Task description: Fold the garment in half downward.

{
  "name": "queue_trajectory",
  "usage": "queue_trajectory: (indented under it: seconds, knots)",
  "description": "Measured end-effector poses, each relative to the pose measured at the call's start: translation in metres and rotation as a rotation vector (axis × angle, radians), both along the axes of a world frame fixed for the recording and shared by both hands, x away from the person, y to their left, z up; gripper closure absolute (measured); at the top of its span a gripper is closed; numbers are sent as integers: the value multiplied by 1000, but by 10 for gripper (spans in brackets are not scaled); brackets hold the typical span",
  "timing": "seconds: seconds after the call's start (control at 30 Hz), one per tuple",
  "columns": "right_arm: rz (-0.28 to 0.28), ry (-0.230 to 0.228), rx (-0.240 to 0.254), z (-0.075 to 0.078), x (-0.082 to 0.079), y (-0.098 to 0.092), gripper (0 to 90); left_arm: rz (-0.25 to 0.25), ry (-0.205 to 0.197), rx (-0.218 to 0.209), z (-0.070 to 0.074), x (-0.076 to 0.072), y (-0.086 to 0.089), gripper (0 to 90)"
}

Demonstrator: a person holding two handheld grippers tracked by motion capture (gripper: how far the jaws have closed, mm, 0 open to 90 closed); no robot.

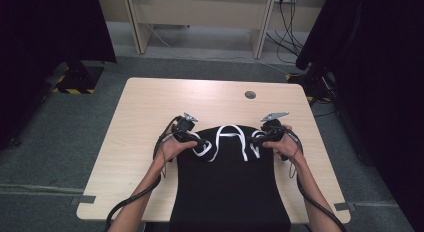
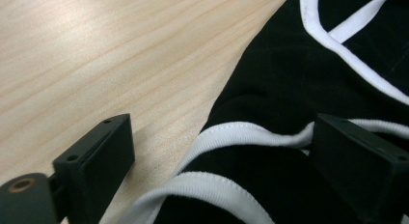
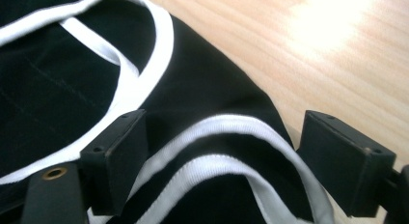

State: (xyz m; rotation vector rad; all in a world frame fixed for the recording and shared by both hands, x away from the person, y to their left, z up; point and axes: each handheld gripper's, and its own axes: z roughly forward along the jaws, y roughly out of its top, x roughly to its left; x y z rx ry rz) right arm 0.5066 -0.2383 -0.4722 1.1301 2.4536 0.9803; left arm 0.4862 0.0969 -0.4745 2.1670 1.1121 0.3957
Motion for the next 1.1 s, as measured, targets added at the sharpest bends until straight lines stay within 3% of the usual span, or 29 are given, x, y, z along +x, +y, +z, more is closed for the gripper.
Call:
queue_trajectory:
  seconds: [0.1, 0.2, 0.3, 0.4, 0.47, 0.57, 0.73, 0.8, 1.1]
  knots:
    - [18, -15, 13, 0, -2, -1, 277, -30, -20, -24, 2, -4, 4, 325]
    - [55, -16, 35, 1, -7, -3, 518, -46, -14, -43, 4, -6, 9, 535]
    - [92, 15, 53, 3, -9, -4, 707, -58, -9, -63, 4, -8, 10, 685]
    - [110, 14, 67, 3, -10, -3, 790, -61, -14, -82, 3, -10, 10, 771]
    - [120, -7, 50, 5, -11, -3, 807, -69, -29, -83, 5, -12, 11, 799]
    - [125, -27, 66, 9, -12, -4, 814, -55, -64, -95, 11, -14, 14, 825]
    - [138, -69, 79, 20, -16, -3, 819, -59, -86, -106, 25, -16, 19, 836]
    - [148, -88, 81, 25, -17, -2, 820, -74, -91, -84, 28, -17, 18, 839]
    - [158, -159, 87, 47, -19, -3, 823, -51, -138, -78, 50, -12, 21, 842]
